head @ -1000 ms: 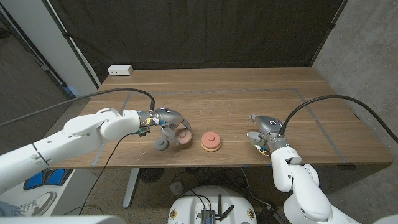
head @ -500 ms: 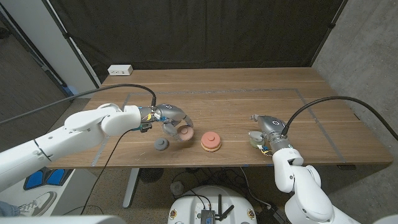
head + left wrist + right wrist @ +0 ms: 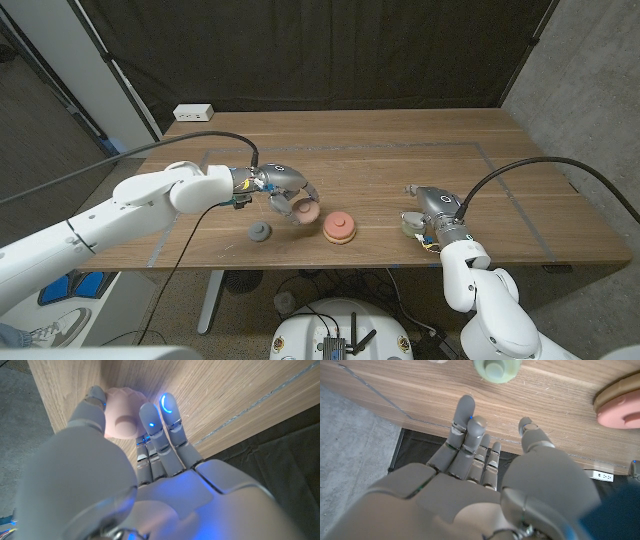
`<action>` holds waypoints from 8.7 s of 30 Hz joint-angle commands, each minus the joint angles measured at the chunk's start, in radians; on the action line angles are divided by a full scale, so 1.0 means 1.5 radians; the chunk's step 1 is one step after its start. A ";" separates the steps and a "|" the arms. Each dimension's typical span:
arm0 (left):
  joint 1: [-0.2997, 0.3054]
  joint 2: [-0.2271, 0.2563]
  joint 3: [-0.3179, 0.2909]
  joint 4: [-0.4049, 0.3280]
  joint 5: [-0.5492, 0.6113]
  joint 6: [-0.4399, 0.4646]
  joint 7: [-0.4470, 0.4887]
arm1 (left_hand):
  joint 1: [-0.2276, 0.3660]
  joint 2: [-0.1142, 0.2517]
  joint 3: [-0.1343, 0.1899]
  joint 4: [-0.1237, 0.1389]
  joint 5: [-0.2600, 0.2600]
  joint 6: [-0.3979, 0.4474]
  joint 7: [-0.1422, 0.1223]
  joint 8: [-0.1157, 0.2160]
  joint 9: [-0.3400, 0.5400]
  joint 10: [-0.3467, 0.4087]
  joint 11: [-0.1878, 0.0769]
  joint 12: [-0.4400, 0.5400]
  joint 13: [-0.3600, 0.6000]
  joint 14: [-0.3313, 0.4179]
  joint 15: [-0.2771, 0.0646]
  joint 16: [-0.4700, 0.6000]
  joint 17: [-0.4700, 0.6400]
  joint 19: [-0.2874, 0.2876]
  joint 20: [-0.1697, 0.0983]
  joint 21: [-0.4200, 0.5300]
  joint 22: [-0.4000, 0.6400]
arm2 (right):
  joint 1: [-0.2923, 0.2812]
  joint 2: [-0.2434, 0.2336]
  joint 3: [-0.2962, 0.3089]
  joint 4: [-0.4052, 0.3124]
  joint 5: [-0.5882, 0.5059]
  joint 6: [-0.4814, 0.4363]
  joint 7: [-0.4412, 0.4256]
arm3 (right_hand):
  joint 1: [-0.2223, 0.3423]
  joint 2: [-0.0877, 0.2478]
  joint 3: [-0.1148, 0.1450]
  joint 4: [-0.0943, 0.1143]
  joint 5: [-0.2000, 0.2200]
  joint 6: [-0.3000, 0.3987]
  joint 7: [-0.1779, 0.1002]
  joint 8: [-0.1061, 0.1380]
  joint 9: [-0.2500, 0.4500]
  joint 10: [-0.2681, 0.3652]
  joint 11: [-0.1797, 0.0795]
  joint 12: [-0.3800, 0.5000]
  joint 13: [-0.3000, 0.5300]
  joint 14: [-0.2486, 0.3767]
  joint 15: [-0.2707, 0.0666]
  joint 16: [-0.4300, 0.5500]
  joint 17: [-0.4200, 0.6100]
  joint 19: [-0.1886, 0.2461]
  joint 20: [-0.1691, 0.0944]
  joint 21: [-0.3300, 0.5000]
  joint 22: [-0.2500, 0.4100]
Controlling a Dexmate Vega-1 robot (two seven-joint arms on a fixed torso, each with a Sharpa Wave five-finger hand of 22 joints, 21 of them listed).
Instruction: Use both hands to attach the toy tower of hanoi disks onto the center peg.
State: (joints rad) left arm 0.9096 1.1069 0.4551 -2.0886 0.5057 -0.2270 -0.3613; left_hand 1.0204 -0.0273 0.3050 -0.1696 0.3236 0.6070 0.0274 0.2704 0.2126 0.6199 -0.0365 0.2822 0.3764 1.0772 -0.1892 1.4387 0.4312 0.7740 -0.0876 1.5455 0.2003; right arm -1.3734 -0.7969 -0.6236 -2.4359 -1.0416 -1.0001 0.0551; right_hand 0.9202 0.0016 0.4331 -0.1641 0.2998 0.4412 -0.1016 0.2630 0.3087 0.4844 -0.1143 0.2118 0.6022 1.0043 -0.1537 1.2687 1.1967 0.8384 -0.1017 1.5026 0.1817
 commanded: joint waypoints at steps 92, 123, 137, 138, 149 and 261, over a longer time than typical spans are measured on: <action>-0.138 -0.163 0.144 0.148 0.040 -0.114 -0.041 | 0.014 0.012 0.007 0.005 0.008 0.037 -0.019 -0.017 0.014 0.088 -0.071 -0.017 0.054 0.007 -0.021 -0.001 -0.001 0.007 -0.082 0.003 0.002 | 0.022 -0.056 -0.056 -0.042 0.029 -0.087 -0.040 | -0.003 0.004 0.000 0.002 0.006 0.016 -0.003 -0.007 0.004 0.010 0.000 -0.004 0.005 0.003 -0.044 -0.009 0.000 0.000 -0.074 0.001 0.002; -0.140 -0.167 0.152 0.158 0.042 -0.105 -0.039 | 0.016 0.011 0.007 0.005 0.009 0.041 -0.023 -0.020 0.015 0.088 -0.072 -0.023 0.060 0.004 -0.021 -0.004 -0.002 0.006 -0.082 0.003 0.001 | 0.018 -0.070 -0.056 -0.051 0.053 -0.096 -0.065 | -0.003 0.003 -0.001 0.002 0.007 0.017 -0.001 -0.008 0.005 0.010 0.001 -0.005 0.004 0.003 -0.044 -0.011 -0.001 0.000 -0.074 0.001 0.002; -0.143 -0.169 0.159 0.161 0.051 -0.105 -0.042 | 0.014 0.008 0.005 0.006 0.009 0.030 -0.025 -0.027 0.016 0.078 -0.073 -0.032 0.063 0.002 -0.021 -0.005 -0.001 0.004 -0.081 0.002 0.001 | 0.030 -0.075 -0.064 -0.052 0.060 -0.102 -0.063 | -0.003 0.004 0.000 0.002 0.008 0.017 -0.003 -0.009 0.006 0.011 0.001 -0.004 0.005 0.007 -0.043 -0.007 0.004 -0.001 -0.074 0.001 0.002; -0.144 -0.169 0.159 0.161 0.052 -0.104 -0.042 | 0.014 0.008 0.005 0.006 0.009 0.028 -0.024 -0.028 0.016 0.075 -0.072 -0.033 0.063 0.002 -0.021 -0.005 -0.001 0.003 -0.081 0.002 0.001 | 0.031 -0.074 -0.065 -0.052 0.060 -0.104 -0.063 | -0.003 0.004 0.000 0.002 0.008 0.017 -0.002 -0.009 0.006 0.011 0.001 -0.004 0.005 0.006 -0.043 -0.007 0.004 -0.001 -0.074 0.001 0.002; -0.145 -0.165 0.158 0.147 0.081 -0.094 -0.039 | -0.003 -0.006 -0.005 0.010 0.007 -0.009 -0.029 -0.044 0.016 0.031 -0.080 -0.051 0.069 -0.009 -0.021 -0.011 -0.005 -0.007 -0.079 -0.003 -0.001 | 0.039 -0.078 -0.070 -0.051 0.068 -0.107 -0.068 | -0.003 0.003 -0.001 0.002 0.008 0.020 -0.002 -0.009 0.006 0.013 0.001 -0.004 0.005 0.005 -0.044 -0.009 0.002 -0.001 -0.074 0.001 0.002; 0.213 0.017 -0.112 -0.041 -0.099 0.232 0.231 | -0.049 0.008 -0.015 0.007 0.001 -0.117 -0.018 -0.018 0.001 -0.096 -0.057 -0.021 0.075 -0.053 -0.020 -0.023 0.005 -0.049 -0.079 -0.012 -0.002 | 0.051 -0.145 -0.031 -0.056 0.233 -0.044 -0.156 | -0.008 0.000 0.000 0.002 0.012 0.032 0.004 -0.009 0.009 0.011 -0.009 -0.008 0.006 0.005 -0.043 -0.007 0.007 -0.002 -0.074 0.000 0.002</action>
State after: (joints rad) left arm 1.1167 1.0993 0.3617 -2.1100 0.4109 0.0201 -0.1145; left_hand 0.9439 -0.0274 0.2735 -0.1574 0.3172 0.4163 0.0007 0.2336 0.2139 0.4618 -0.1226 0.2408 0.4866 0.9863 -0.1518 1.3932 0.4339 0.6919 -0.0661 1.5202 0.1930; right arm -1.2935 -1.0074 -0.6774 -2.5261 -0.7223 -1.0780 -0.1539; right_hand 0.9136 0.0082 0.4331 -0.1641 0.3076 0.4896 -0.1032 0.2515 0.3180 0.5002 -0.1238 0.2034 0.6093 1.0098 -0.1591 1.2535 1.2014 0.8384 -0.1017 1.5026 0.1818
